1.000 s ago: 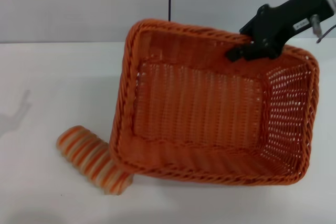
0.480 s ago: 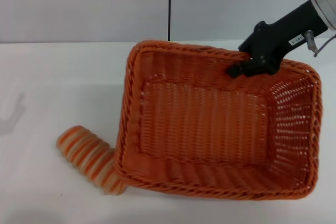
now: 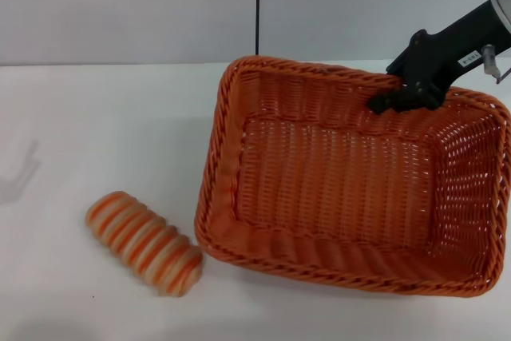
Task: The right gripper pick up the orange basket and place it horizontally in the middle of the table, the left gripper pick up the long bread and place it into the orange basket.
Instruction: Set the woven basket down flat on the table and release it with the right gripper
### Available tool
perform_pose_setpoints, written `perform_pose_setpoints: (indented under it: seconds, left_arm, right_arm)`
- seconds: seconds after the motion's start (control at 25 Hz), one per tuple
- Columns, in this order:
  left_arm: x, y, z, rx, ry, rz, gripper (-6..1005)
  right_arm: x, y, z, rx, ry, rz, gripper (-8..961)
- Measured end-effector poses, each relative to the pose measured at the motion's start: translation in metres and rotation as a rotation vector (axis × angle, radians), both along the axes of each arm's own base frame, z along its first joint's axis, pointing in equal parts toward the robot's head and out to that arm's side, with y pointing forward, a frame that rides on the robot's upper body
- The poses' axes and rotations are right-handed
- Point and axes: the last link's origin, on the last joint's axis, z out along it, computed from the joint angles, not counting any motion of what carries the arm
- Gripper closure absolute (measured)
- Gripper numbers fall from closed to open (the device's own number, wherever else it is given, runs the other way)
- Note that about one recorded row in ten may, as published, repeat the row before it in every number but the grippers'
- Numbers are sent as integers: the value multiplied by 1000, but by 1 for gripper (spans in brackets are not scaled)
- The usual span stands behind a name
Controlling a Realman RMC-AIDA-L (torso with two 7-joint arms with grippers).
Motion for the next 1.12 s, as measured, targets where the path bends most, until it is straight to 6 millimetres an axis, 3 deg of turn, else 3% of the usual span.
perform_pose_setpoints:
  seconds: [0.52, 1.12]
  left_arm:
    - [3, 9, -1, -4, -2, -14, 164]
    - [3, 8, -1, -1, -10, -9, 165]
  right_arm:
    - [0, 1, -24, 7, -18, 97, 805]
    - [6, 15, -24, 101, -73, 155, 791]
